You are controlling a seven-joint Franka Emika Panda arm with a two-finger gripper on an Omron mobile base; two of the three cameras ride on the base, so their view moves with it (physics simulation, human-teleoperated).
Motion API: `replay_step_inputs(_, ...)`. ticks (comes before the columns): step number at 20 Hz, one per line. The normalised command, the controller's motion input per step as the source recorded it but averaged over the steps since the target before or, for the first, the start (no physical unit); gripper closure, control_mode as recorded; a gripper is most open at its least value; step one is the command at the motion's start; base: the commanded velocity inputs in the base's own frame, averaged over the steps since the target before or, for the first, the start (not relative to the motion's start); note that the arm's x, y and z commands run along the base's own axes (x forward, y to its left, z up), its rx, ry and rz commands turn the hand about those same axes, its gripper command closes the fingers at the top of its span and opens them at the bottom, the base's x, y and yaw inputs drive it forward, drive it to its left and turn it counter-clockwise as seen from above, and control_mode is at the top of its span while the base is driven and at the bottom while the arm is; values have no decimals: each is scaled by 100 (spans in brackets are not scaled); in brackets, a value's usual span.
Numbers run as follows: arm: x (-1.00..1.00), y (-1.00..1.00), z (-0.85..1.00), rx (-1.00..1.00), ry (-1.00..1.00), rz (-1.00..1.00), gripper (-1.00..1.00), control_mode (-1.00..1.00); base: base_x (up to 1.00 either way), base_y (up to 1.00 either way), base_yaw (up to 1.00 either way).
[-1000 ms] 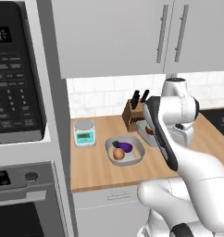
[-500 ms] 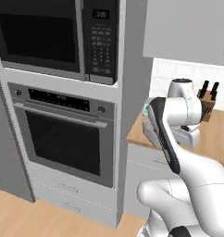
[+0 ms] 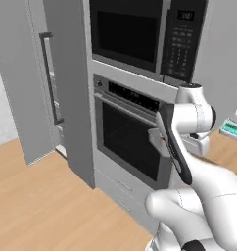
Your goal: Take the meat container that has the chicken drumstick and place it on the second highest rack of the freezer. Then take the vegetable container that has the onion and eggplant and place it on the highest rack of the freezer.
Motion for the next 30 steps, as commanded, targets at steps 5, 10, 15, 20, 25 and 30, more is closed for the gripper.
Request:
replay_step_inputs(5, 0, 0, 0, 0, 0, 0, 100, 100, 71, 59, 50)
replay_step_inputs(10, 0, 0, 0, 0, 0, 0, 100, 100, 90, 67, 41)
replay_step_inputs(15, 0, 0, 0, 0, 0, 0, 100, 100, 87, 62, 15)
replay_step_inputs(20, 0, 0, 0, 0, 0, 0, 100, 100, 84, 74, 0)
replay_step_inputs(25, 0, 0, 0, 0, 0, 0, 100, 100, 48, 90, -8)
replay_step_inputs(30, 0, 0, 0, 0, 0, 0, 100, 100, 3, 64, -53)
